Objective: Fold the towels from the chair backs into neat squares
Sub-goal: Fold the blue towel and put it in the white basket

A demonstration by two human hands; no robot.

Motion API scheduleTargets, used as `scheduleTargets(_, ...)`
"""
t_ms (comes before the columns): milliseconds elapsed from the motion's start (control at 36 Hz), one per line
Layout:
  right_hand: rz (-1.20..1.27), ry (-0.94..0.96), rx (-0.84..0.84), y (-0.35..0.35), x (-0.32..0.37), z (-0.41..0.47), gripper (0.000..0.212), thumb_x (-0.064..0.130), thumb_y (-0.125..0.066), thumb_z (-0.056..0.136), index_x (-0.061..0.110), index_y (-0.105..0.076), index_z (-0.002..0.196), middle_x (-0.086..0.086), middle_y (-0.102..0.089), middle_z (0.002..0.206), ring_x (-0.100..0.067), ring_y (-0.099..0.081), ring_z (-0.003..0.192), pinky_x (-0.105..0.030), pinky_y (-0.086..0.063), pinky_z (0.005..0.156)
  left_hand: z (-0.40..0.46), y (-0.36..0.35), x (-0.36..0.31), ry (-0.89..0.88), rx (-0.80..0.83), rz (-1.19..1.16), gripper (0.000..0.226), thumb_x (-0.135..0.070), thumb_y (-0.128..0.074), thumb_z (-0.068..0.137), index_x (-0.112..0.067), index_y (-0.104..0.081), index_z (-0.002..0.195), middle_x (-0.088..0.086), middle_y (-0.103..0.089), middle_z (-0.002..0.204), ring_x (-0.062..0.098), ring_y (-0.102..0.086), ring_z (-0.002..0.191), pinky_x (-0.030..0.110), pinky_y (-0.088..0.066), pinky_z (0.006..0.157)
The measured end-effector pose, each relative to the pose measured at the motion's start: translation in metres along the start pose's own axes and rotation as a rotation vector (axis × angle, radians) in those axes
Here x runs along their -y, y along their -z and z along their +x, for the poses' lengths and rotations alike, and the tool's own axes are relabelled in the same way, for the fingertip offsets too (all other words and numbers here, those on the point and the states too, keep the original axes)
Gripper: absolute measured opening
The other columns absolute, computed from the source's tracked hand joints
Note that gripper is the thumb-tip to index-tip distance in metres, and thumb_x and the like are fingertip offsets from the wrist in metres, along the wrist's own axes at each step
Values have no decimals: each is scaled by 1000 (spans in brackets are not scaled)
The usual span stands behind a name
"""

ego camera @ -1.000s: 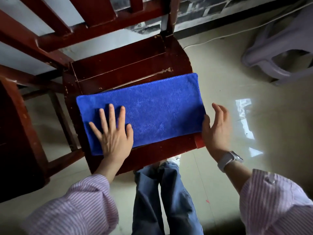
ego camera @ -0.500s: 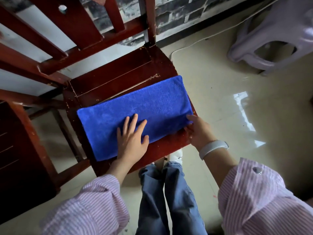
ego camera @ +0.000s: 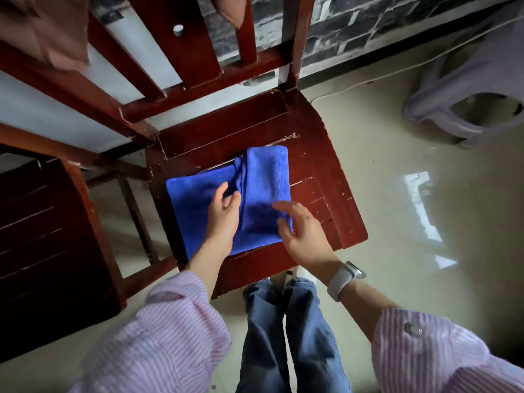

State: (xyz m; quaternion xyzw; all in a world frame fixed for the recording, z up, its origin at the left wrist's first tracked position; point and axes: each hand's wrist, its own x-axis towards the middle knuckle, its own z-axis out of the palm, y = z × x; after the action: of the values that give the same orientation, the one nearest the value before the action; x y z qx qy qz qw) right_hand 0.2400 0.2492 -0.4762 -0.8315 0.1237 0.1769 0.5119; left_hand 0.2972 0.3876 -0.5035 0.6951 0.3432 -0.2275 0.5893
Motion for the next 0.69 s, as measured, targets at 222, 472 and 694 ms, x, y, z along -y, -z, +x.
scheduleTargets(222,-215,-20,68,1,-23,20,46,5,-38,92,11,-40,137,0,-23,153,-13,-25,139,-14,-21,105,13,-20,1,-97,-97,183,17,-15,-64,82,-11,-59,97,7,-62,93,16,-56,85,28,-43,81)
scheduleTargets(472,-260,-7,11,2,-19,17,41,8,-37,91,12,-50,129,2,-39,145,-16,-38,132,-21,-31,101,18,-35,-9,22,-174,157,37,-12,-71,74,-6,-63,110,10,-66,109,23,-62,101,31,-48,90)
scheduleTargets(694,-444,203,21,-19,2,17,49,20,-30,87,12,-46,133,-18,-38,144,-38,-35,132,-48,-33,106,-6,15,1,-93,-120,-71,20,-1,-63,80,-15,-61,95,0,-64,86,8,-59,78,13,-47,68)
